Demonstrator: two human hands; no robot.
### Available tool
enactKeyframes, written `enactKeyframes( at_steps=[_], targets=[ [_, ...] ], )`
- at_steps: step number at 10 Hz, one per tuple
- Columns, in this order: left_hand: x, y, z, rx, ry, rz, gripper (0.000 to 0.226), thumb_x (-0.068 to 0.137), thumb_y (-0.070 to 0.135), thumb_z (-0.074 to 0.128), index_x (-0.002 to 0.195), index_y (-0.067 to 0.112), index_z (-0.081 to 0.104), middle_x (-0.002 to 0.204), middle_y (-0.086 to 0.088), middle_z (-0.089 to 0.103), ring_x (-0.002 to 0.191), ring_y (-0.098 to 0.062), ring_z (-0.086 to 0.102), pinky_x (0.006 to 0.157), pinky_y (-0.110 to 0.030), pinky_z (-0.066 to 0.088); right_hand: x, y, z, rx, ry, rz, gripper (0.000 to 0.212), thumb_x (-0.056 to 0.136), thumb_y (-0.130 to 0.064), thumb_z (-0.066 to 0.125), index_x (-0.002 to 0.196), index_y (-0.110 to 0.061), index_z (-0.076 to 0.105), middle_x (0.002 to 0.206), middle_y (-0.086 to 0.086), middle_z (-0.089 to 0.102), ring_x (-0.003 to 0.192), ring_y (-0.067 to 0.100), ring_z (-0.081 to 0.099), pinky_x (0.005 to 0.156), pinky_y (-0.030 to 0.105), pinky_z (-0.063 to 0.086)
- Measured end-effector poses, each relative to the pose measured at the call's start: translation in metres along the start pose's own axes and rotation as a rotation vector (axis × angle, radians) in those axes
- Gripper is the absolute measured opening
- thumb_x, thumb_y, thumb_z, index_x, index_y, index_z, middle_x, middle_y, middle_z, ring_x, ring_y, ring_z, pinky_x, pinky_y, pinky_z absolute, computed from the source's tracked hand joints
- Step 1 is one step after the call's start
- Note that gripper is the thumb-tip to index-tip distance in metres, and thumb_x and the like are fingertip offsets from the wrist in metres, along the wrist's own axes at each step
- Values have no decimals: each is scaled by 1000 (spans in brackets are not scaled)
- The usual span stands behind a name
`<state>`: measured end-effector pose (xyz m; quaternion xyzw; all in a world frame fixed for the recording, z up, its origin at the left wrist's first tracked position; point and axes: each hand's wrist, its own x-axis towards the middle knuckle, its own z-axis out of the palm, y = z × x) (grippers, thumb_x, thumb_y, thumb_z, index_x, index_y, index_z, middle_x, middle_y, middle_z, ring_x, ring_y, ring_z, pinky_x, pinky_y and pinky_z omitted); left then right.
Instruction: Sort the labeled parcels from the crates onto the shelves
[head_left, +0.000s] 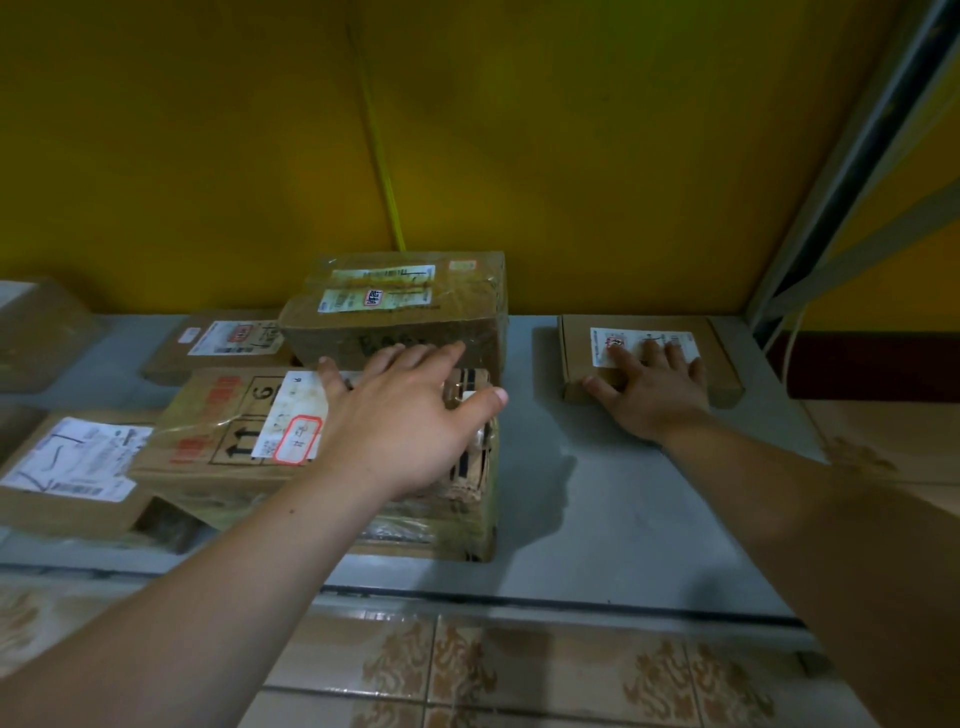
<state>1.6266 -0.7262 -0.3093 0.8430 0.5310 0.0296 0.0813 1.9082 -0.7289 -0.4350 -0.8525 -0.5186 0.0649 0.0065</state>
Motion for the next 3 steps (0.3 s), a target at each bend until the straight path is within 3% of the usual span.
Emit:
enactKeyframes(
  at_steps=[1, 2, 3],
  targets=[
    [0, 1, -5, -91, -34, -29, 75, 82, 78, 24, 148, 40, 30, 158, 12, 23, 146, -14, 15, 114, -62, -4, -3, -9, -14, 45, 0, -7, 82, 87, -80, 21, 156, -35, 21, 164, 8, 15, 151, 31, 8, 121, 54, 6],
    [0, -1, -13, -232, -36, -37, 66, 88, 69, 39, 147, 41, 32, 160, 11, 19, 147, -13, 14, 115, -58, -8, -14, -28, -30, 88, 39, -66, 78, 91, -76, 26, 154, -30, 26, 162, 7, 23, 150, 29, 16, 121, 52, 11],
    [-2, -14, -27, -386, -52, -39, 69, 89, 62, 48, 150, 40, 26, 161, 10, 12, 148, -16, 13, 120, -51, 7, -22, -52, -48, 117, 68, -145, 76, 93, -72, 27, 154, -27, 27, 161, 8, 26, 148, 28, 20, 120, 51, 15]
  ],
)
